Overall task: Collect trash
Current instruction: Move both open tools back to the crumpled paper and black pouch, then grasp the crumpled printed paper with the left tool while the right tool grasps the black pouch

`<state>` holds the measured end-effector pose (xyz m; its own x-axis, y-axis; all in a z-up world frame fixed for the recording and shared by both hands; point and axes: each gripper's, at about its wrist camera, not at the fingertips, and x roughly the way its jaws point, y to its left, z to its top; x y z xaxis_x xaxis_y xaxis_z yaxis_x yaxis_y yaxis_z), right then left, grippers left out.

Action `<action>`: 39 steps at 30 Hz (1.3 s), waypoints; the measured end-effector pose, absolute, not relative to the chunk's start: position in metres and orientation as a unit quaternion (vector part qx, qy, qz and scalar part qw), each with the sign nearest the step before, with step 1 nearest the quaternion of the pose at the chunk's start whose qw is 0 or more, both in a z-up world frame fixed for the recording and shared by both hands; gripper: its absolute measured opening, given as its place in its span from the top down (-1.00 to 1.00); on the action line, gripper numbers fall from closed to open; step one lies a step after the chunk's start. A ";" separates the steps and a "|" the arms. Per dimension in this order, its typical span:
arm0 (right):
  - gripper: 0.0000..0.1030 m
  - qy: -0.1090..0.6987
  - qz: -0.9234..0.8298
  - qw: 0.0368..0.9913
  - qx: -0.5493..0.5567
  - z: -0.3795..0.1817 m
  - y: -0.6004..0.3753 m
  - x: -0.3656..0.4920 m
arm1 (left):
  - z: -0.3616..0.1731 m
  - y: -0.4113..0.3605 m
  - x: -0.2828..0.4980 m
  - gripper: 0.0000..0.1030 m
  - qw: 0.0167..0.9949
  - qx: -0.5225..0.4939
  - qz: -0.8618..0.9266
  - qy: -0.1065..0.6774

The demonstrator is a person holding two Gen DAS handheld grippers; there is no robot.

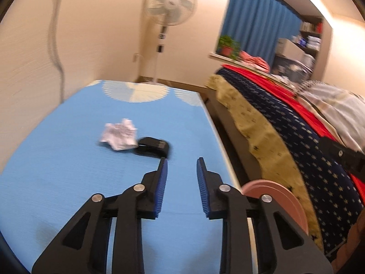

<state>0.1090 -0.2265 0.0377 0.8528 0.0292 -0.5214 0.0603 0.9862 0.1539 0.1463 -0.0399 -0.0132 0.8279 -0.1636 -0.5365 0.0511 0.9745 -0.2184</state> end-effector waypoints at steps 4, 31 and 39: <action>0.44 0.278 0.019 0.956 0.096 0.024 -0.202 0.131 | -0.019 -0.019 0.155 0.58 0.951 -0.107 -0.025 0.290; 0.22 0.388 0.134 0.892 0.189 -0.079 -0.119 0.264 | -0.057 0.062 0.252 0.44 0.938 -0.108 0.035 0.327; 0.22 0.410 0.142 0.883 0.178 -0.087 -0.109 0.278 | -0.066 0.066 0.271 0.36 0.928 -0.124 0.017 0.351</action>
<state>0.2784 -0.1085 -0.0866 0.6239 0.3961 -0.6737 -0.1046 0.8966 0.4302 0.2712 0.0664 -0.0659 0.7535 -0.0552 -0.6551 -0.1187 0.9687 -0.2181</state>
